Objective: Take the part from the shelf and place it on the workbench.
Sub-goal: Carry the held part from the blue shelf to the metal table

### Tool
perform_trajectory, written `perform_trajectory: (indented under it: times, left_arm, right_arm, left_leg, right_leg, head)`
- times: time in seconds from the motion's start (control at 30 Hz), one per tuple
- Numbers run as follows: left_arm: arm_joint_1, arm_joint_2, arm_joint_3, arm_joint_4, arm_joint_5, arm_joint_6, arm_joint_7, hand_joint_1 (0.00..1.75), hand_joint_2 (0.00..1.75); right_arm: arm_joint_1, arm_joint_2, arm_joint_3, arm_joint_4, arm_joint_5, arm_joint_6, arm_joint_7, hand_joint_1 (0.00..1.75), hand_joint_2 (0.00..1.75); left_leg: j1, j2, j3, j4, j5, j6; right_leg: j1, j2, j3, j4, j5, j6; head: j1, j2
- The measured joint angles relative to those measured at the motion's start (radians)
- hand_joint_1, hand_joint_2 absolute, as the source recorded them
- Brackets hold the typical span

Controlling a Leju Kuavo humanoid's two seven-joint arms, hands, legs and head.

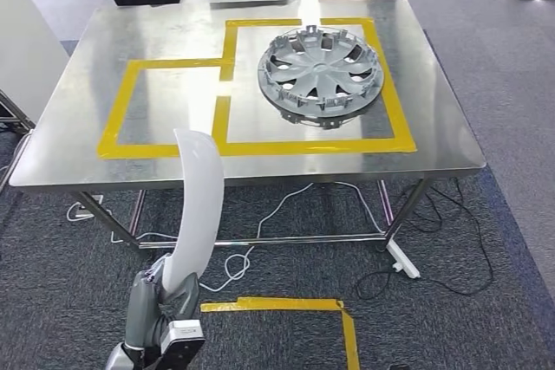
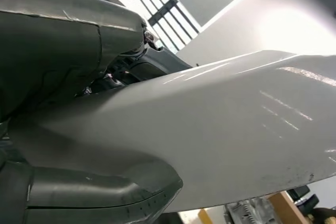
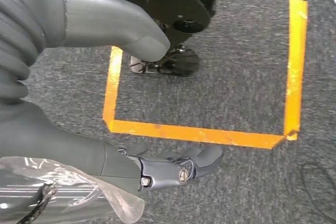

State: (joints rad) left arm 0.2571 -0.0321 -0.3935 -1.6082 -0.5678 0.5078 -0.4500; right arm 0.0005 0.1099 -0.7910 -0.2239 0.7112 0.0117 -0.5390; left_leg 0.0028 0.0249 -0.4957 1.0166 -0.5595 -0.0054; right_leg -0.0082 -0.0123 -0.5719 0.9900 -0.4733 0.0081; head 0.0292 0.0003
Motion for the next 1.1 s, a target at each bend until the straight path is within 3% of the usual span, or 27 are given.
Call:
perform_trajectory:
  times: [0.03,0.1,0.13,0.17,0.2,0.27,0.33,0.5,0.53,0.6,0.63,0.67,0.7,0.73,0.8,0.83,0.87,1.0,1.03,1.1]
  left_arm:
    - [0.0,0.0,0.0,0.0,0.0,0.001,0.0,1.75,1.75]
    - [0.003,0.001,0.0,0.0,0.0,0.001,-0.001,1.75,1.75]
    - [0.004,0.001,0.0,0.0,0.0,0.001,-0.001,1.75,1.75]
    - [0.006,0.002,0.0,0.001,0.0,0.002,-0.001,1.75,1.75]
    - [0.007,0.002,0.0,0.001,0.001,0.003,-0.001,1.75,1.75]
    - [0.008,0.003,0.001,0.001,0.001,0.006,-0.001,1.75,1.75]
    - [0.01,0.003,0.003,0.001,0.003,0.009,0.0,1.75,1.75]
    - [0.014,0.0,0.011,0.001,0.01,0.019,0.001,1.75,1.75]
    - [0.014,-0.002,0.013,0.001,0.011,0.02,0.001,1.75,1.75]
    - [0.013,-0.005,0.017,0.001,0.013,0.023,0.002,1.75,1.75]
    - [0.014,-0.006,0.018,0.001,0.013,0.024,0.002,1.75,1.75]
    - [0.014,-0.007,0.019,0.001,0.014,0.025,0.002,1.75,1.75]
    - [0.015,-0.008,0.021,0.001,0.014,0.027,0.002,1.75,1.75]
    - [0.014,-0.01,0.022,0.001,0.015,0.028,0.002,1.75,1.75]
    - [0.011,-0.014,0.025,0.001,0.019,0.031,0.003,1.75,1.75]
    - [0.008,-0.016,0.026,0.001,0.021,0.031,0.005,1.75,1.75]
    - [0.004,-0.018,0.028,0.001,0.023,0.032,0.007,1.75,1.75]
    - [-0.011,-0.023,0.035,0.001,0.024,0.034,0.011,1.75,1.75]
    - [-0.015,-0.024,0.038,0.001,0.024,0.034,0.012,1.75,1.75]
    - [-0.021,-0.026,0.044,0.001,0.023,0.034,0.016,1.75,1.75]
  right_arm:
    - [-0.001,0.0,0.0,0.0,0.0,0.0,0.0,0.0,1.75]
    - [-0.004,0.0,0.0,0.0,0.0,0.0,0.0,0.0,1.75]
    - [-0.004,0.0,0.0,0.0,0.001,0.001,0.0,0.0,1.75]
    - [-0.003,0.0,0.0,0.0,0.003,0.001,0.0,0.0,1.75]
    - [-0.001,0.0,0.0,0.0,0.005,0.002,-0.001,0.0,1.75]
    - [0.0,0.0,0.0,0.0,0.01,0.004,-0.002,0.0,1.75]
    - [0.0,0.001,0.0,0.001,0.014,0.006,-0.004,0.0,1.75]
    - [0.001,0.003,0.0,0.002,0.027,0.01,-0.007,0.0,1.75]
    - [0.0,0.003,0.0,0.002,0.029,0.01,-0.007,0.0,1.75]
    - [0.0,0.003,0.001,0.002,0.032,0.011,-0.008,0.0,1.75]
    - [0.002,0.003,0.001,0.002,0.033,0.011,-0.008,0.0,1.75]
    - [0.003,0.003,0.001,0.002,0.035,0.012,-0.008,0.0,1.75]
    - [0.005,0.003,0.001,0.002,0.036,0.012,-0.008,0.0,1.75]
    - [0.005,0.003,0.001,0.003,0.037,0.012,-0.008,0.0,1.75]
    - [0.004,0.004,0.001,0.003,0.042,0.012,-0.008,0.0,1.75]
    - [0.003,0.004,0.001,0.004,0.044,0.012,-0.007,0.0,1.75]
    - [0.002,0.004,0.001,0.004,0.047,0.012,-0.006,0.0,1.75]
    - [0.004,0.005,0.001,0.005,0.055,0.012,-0.004,0.0,1.75]
    - [0.003,0.005,0.001,0.005,0.056,0.012,-0.004,0.0,1.75]
    - [0.001,0.005,0.001,0.006,0.06,0.012,-0.003,0.0,1.75]
  left_leg:
    - [0.001,-0.007,-0.022,0.048,-0.025,-0.004]
    - [0.003,-0.015,-0.099,0.189,-0.078,-0.008]
    - [0.003,-0.016,-0.135,0.245,-0.088,-0.01]
    - [0.003,-0.016,-0.157,0.269,-0.078,-0.01]
    - [0.003,-0.016,-0.16,0.253,-0.049,-0.009]
    - [0.003,-0.018,-0.122,0.135,0.041,-0.003]
    - [0.0,-0.02,-0.083,0.029,0.084,0.008]
    - [0.001,-0.023,-0.061,-0.015,0.075,0.031]
    - [0.004,-0.022,-0.054,-0.02,0.073,0.036]
    - [0.005,-0.02,-0.046,-0.021,0.065,0.044]
    - [0.005,-0.019,-0.041,-0.021,0.061,0.045]
    - [0.004,-0.02,-0.035,-0.021,0.055,0.045]
    - [0.005,-0.02,-0.027,-0.021,0.048,0.043]
    - [0.005,-0.021,-0.016,-0.021,0.041,0.041]
    - [0.004,-0.021,0.005,-0.02,0.023,0.032]
    - [0.003,-0.021,0.01,-0.019,0.016,0.026]
    - [0.001,-0.021,0.012,-0.019,0.011,0.021]
    - [0.002,-0.021,0.013,-0.007,-0.007,0.005]
    - [0.003,-0.022,0.0,0.025,-0.024,0.001]
    - [0.003,-0.022,-0.07,0.154,-0.074,-0.003]
  right_leg:
    - [-0.002,0.002,0.005,-0.003,-0.002,-0.006]
    - [0.0,0.007,0.012,-0.003,-0.009,-0.014]
    - [0.0,0.01,0.016,-0.003,-0.013,-0.016]
    - [0.001,0.014,0.021,-0.003,-0.017,-0.016]
    - [0.001,0.017,0.028,-0.003,-0.021,-0.015]
    - [0.001,0.024,0.04,-0.003,-0.032,-0.011]
    - [0.003,0.029,0.046,0.001,-0.042,-0.002]
    - [0.003,0.025,0.039,0.021,-0.064,0.026]
    - [0.002,0.024,0.019,0.059,-0.082,0.031]
    - [-0.001,0.021,-0.059,0.193,-0.132,0.038]
    - [-0.003,0.021,-0.101,0.258,-0.148,0.041]
    - [-0.004,0.021,-0.131,0.296,-0.145,0.044]
    - [-0.004,0.02,-0.14,0.292,-0.121,0.045]
    - [-0.005,0.019,-0.128,0.245,-0.079,0.045]
    - [-0.004,0.013,-0.075,0.113,-0.003,0.043]
    - [-0.002,0.011,-0.05,0.064,0.011,0.038]
    - [-0.001,0.01,-0.036,0.04,0.01,0.033]
    - [0.0,0.012,-0.02,0.028,-0.01,0.005]
    - [-0.001,0.012,-0.015,0.025,-0.013,-0.002]
    - [-0.001,0.013,-0.004,0.024,-0.022,-0.012]
  head:
    - [-0.002,0.0]
    - [-0.005,0.0]
    - [-0.004,0.0]
    - [-0.004,0.0]
    - [-0.005,0.0]
    - [-0.005,0.0]
    - [-0.005,0.0]
    - [-0.001,0.0]
    - [0.001,0.0]
    - [0.005,0.0]
    - [0.006,0.0]
    - [0.006,0.0]
    - [0.006,0.0]
    - [0.006,0.0]
    - [0.006,0.0]
    - [0.007,0.0]
    - [0.005,0.0]
    - [-0.006,0.0]
    - [-0.008,0.0]
    - [-0.012,0.0]
